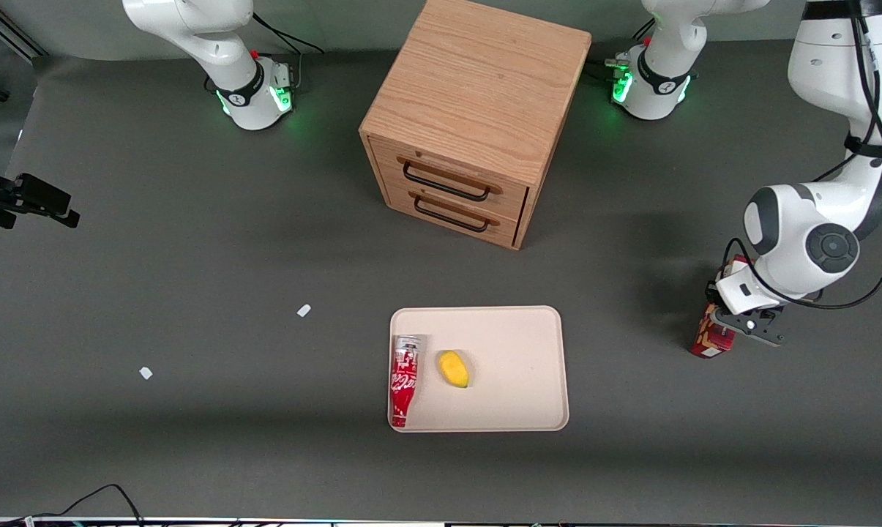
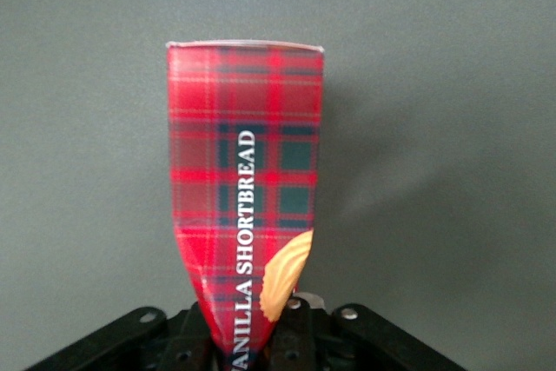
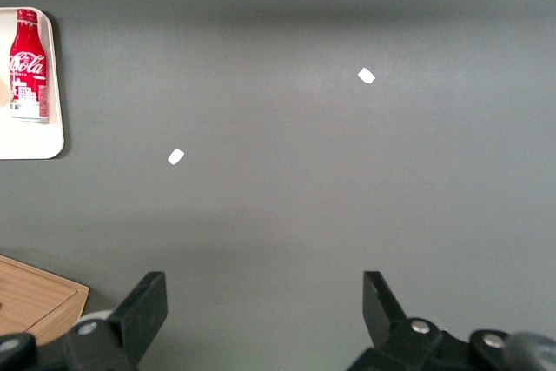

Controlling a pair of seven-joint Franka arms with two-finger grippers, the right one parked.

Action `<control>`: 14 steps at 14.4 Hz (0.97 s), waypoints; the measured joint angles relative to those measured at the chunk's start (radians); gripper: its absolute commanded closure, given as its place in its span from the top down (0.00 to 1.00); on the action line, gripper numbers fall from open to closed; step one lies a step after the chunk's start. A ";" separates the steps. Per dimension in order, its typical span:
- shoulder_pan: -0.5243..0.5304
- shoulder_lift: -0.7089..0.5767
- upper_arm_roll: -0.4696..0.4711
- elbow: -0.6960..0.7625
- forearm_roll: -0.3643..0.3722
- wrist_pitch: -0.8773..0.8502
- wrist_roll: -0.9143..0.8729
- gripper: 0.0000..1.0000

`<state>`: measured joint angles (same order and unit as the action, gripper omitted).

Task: Place red cookie box on tray
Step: 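Close the left gripper on the cookie box and lift it upright, then carry the box over the cream tray and lower it onto the tray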

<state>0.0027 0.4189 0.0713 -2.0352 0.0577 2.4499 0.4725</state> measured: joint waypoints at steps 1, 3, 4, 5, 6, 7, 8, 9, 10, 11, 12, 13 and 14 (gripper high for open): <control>0.000 -0.004 0.000 0.037 -0.008 -0.057 0.000 0.00; -0.001 -0.019 -0.001 0.135 -0.028 -0.208 -0.001 0.00; -0.001 -0.030 -0.002 0.192 -0.041 -0.295 -0.006 0.00; -0.002 -0.040 -0.004 0.255 -0.050 -0.384 -0.022 0.00; -0.003 -0.050 -0.008 0.323 -0.053 -0.477 -0.054 0.00; -0.005 -0.059 -0.019 0.393 -0.055 -0.565 -0.098 0.00; -0.006 -0.065 -0.041 0.462 -0.057 -0.647 -0.157 0.00; -0.009 -0.068 -0.071 0.528 -0.059 -0.718 -0.230 0.00; -0.016 -0.069 -0.106 0.587 -0.059 -0.778 -0.310 0.00; -0.030 -0.066 -0.139 0.636 -0.060 -0.824 -0.391 0.00; -0.048 -0.058 -0.167 0.674 -0.061 -0.852 -0.466 0.00; -0.067 -0.042 -0.195 0.707 -0.061 -0.863 -0.539 0.00; -0.084 -0.016 -0.222 0.737 -0.061 -0.863 -0.610 0.00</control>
<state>-0.0811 0.4028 -0.1503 -1.2986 -0.0035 1.5871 -0.1371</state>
